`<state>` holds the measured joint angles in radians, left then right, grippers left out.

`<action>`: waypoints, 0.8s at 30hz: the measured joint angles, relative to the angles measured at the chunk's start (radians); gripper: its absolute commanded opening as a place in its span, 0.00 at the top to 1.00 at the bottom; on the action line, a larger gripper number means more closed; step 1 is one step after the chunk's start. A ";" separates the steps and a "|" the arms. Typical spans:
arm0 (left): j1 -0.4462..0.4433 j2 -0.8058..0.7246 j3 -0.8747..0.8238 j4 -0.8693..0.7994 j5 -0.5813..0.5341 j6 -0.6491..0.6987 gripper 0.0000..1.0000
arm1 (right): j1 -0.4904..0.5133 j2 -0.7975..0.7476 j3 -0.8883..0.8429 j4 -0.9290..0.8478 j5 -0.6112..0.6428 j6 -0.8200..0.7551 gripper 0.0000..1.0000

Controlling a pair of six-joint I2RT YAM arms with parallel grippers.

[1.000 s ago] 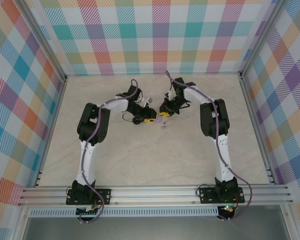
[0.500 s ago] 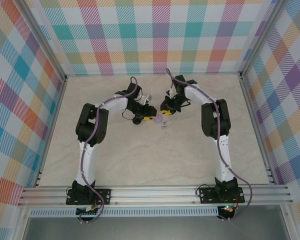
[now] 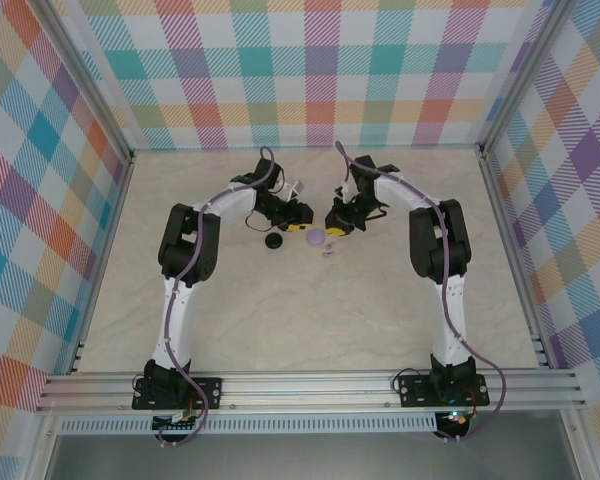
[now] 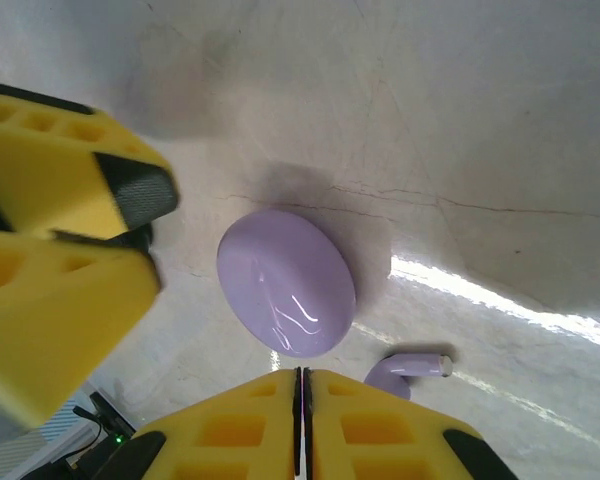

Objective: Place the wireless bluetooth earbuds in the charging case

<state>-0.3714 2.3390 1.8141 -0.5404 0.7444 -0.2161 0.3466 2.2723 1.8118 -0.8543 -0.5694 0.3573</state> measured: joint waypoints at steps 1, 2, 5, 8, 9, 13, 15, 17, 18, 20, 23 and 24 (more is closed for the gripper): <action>0.000 0.005 0.000 0.000 0.005 0.000 0.56 | 0.001 0.001 0.000 0.000 -0.001 0.000 0.89; 0.000 0.008 0.000 0.000 0.008 0.000 0.56 | 0.002 0.002 0.000 0.000 -0.002 0.000 0.89; -0.001 0.009 0.000 0.001 0.025 0.001 0.57 | 0.006 0.011 0.000 0.000 -0.004 0.000 0.89; -0.001 0.009 0.000 0.003 0.037 0.001 0.58 | 0.009 0.030 0.002 0.000 -0.005 0.000 0.89; -0.001 0.009 0.000 0.004 0.042 0.002 0.59 | 0.009 0.038 0.003 0.000 -0.005 0.000 0.89; -0.007 0.009 0.000 0.012 0.060 0.005 0.60 | 0.009 0.065 0.013 0.000 -0.004 0.001 0.89; -0.009 0.009 0.000 0.013 0.066 0.005 0.61 | 0.009 0.074 0.021 -0.001 -0.004 0.001 0.89; -0.012 0.009 0.000 0.012 0.069 0.005 0.63 | 0.009 0.079 0.031 -0.001 -0.004 0.002 0.89; -0.013 0.009 0.000 0.012 0.069 0.005 0.64 | 0.009 0.081 0.038 -0.002 -0.004 0.002 0.89; -0.014 0.009 -0.004 0.014 0.066 0.005 0.64 | 0.009 0.088 0.055 -0.004 -0.004 0.002 0.89; -0.013 0.003 -0.026 0.029 0.067 0.005 0.64 | 0.008 0.096 0.070 -0.012 -0.004 0.004 0.89; -0.013 -0.005 -0.041 0.039 0.067 0.005 0.64 | 0.008 0.101 0.077 -0.016 -0.005 0.005 0.88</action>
<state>-0.3840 2.3344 1.7733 -0.5014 0.8112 -0.2111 0.3542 2.3730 1.8893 -0.8707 -0.5739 0.3618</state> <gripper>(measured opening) 0.364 0.113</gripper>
